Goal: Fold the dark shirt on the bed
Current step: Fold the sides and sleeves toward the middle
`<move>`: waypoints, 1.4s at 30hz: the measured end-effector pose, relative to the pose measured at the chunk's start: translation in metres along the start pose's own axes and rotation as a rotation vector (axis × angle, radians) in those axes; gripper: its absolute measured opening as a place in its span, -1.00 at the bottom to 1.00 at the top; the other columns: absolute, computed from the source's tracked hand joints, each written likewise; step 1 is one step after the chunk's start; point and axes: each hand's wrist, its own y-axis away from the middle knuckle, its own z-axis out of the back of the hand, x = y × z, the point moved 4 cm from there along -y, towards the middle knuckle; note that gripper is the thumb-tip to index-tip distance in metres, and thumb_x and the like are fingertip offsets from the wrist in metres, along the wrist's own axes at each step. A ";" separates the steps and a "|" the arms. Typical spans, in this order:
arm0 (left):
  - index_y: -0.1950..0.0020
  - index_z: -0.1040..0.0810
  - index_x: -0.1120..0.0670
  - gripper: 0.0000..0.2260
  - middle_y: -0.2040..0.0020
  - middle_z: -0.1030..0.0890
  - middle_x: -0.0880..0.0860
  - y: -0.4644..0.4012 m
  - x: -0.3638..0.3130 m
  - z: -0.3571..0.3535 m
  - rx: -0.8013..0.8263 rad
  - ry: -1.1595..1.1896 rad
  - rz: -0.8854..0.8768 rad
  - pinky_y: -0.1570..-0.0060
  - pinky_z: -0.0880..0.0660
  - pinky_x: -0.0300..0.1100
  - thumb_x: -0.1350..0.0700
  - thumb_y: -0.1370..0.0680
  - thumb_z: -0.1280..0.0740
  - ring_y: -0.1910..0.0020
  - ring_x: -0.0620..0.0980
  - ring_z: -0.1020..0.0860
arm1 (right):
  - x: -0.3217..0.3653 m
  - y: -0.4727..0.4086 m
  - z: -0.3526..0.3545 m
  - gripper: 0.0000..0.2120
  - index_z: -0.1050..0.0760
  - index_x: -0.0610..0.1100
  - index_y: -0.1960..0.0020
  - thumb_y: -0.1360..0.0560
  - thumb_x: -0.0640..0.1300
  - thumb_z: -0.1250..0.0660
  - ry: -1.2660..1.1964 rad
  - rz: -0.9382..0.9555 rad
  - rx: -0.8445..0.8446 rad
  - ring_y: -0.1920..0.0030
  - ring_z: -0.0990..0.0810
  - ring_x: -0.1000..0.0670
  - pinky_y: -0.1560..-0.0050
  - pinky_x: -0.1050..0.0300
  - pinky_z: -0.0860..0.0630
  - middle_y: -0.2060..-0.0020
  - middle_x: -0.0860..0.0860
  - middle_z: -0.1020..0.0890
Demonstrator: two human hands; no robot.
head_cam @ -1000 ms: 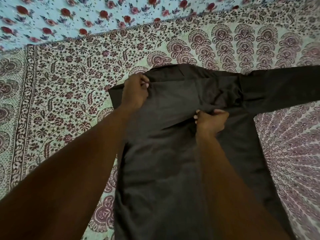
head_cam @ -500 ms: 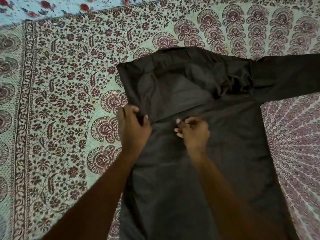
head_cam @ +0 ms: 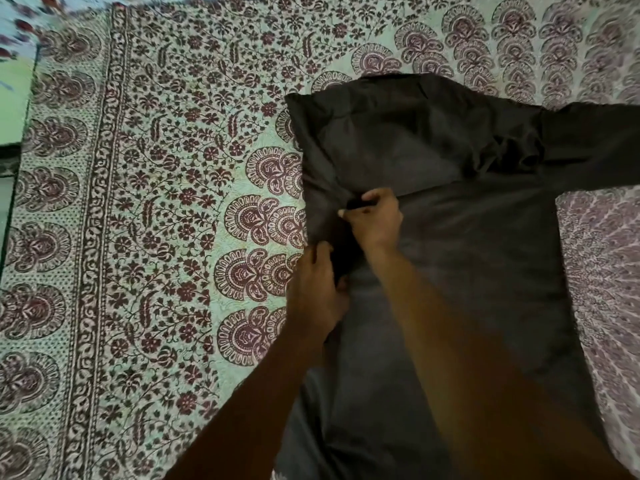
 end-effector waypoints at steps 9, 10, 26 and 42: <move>-0.27 -0.40 -0.03 -0.53 -0.14 -0.58 0.03 0.091 0.050 -0.007 0.215 -0.202 0.080 -0.06 -0.54 0.02 -0.19 -0.43 -0.33 -0.13 0.13 -0.58 | -0.024 0.057 0.004 -0.50 -0.50 -0.18 -0.01 -0.30 0.09 -0.63 0.267 0.057 0.140 0.06 -0.49 0.02 0.18 0.25 -0.35 0.10 -0.04 -0.57; -0.32 -0.38 -0.05 -0.52 -0.13 -0.61 0.03 0.098 0.052 -0.006 0.230 -0.228 0.076 -0.05 -0.54 0.00 -0.18 -0.45 -0.31 -0.13 0.15 -0.60 | -0.032 0.070 0.001 -0.53 -0.52 -0.17 0.02 -0.30 0.10 -0.63 0.308 0.049 0.171 0.08 -0.50 0.01 0.18 0.23 -0.35 0.11 -0.05 -0.59; -0.60 -0.11 -0.14 -0.26 -0.20 -0.61 0.11 0.218 0.060 0.009 0.613 -0.044 -0.349 -0.05 -0.55 -0.05 -0.17 -0.46 -0.32 -0.12 0.18 -0.61 | -0.099 0.182 0.036 -0.70 -0.58 -0.18 0.18 -0.23 -0.16 -0.66 0.471 -0.088 0.245 0.15 -0.70 -0.10 0.14 -0.10 -0.69 0.19 -0.14 -0.69; -0.47 -0.42 -0.03 -0.52 -0.50 -0.36 0.05 0.164 0.060 -0.001 0.202 -0.140 -0.453 -0.29 -0.43 0.14 0.10 -0.56 -0.38 -0.45 0.13 -0.35 | -0.206 0.301 0.072 -0.81 -0.65 -0.22 0.05 -0.40 -0.42 -0.51 -0.141 -0.256 0.387 0.07 -0.68 -0.05 -0.04 -0.08 -0.66 0.10 -0.08 -0.73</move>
